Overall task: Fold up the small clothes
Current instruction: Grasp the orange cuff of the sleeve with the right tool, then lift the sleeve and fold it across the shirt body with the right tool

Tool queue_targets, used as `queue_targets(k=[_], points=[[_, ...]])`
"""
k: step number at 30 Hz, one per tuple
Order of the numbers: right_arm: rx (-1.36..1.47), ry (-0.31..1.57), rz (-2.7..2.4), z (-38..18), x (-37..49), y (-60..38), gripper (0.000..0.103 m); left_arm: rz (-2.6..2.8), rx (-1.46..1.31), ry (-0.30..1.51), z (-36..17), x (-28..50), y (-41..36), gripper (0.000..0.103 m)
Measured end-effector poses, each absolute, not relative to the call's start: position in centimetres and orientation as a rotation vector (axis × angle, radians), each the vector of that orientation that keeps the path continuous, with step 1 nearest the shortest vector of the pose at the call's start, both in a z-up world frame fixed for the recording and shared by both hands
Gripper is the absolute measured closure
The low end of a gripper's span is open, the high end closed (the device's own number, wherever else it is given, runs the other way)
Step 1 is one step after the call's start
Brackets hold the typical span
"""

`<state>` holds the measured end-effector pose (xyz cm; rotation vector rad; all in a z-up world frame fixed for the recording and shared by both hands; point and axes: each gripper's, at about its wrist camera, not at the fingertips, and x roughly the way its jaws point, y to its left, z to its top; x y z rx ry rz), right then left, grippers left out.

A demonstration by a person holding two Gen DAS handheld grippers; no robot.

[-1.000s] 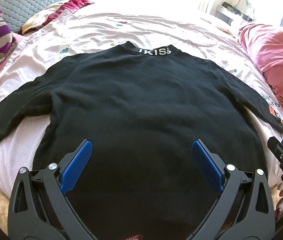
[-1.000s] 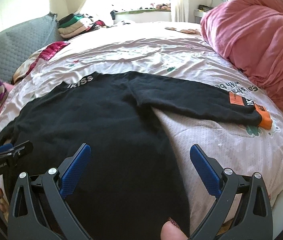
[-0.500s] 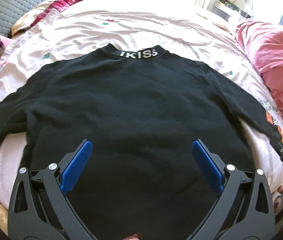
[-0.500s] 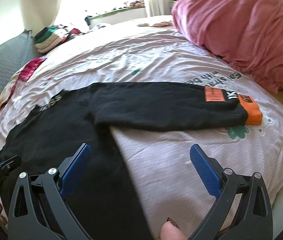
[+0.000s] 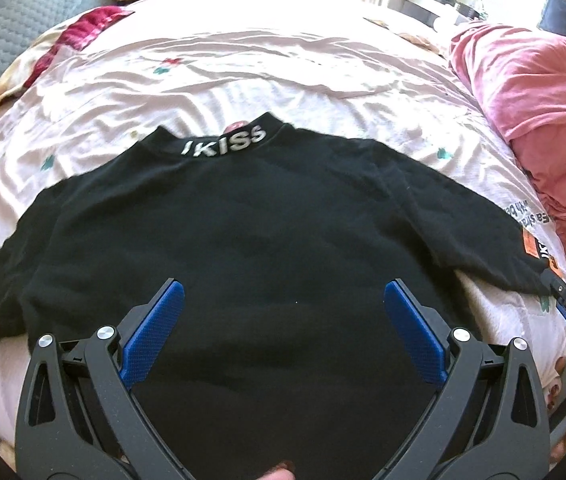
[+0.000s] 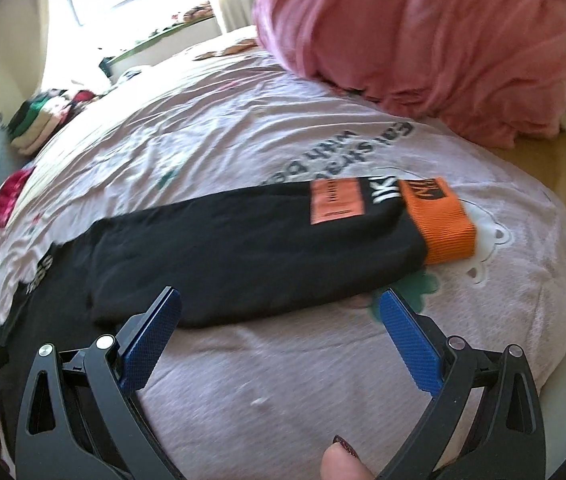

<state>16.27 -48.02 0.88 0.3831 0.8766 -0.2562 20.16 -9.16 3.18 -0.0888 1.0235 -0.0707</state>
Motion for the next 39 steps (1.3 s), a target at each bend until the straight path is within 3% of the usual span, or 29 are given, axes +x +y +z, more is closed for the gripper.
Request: queue_targets(k=[16, 22, 24, 27, 39], points=[[0.652, 0.856, -0.391, -2.8, 18.0, -55.7, 0.006, -0.129, -0.076, 1.057, 1.6, 24.4, -10.9, 0.009], [0.724, 0.791, -0.435, -3.2, 18.4, -57.5, 0.035, -0.098, -0.085, 1.065, 1.3, 25.4, -9.6, 0.009], [0.757, 0.769, -0.423, -3.4, 18.3, -57.9, 0.062, -0.090, -0.091, 1.064, 1.2, 25.6, -9.2, 0.009], [0.786, 0.752, -0.392, -3.6, 18.4, -58.2, 0.081, -0.085, -0.108, 1.068, 1.1, 25.7, -8.6, 0.009], [0.696, 0.586, -0.156, 3.1, 18.7, -52.1, 0.088, -0.079, -0.176, 1.054, 1.9, 24.8, -5.7, 0.009]])
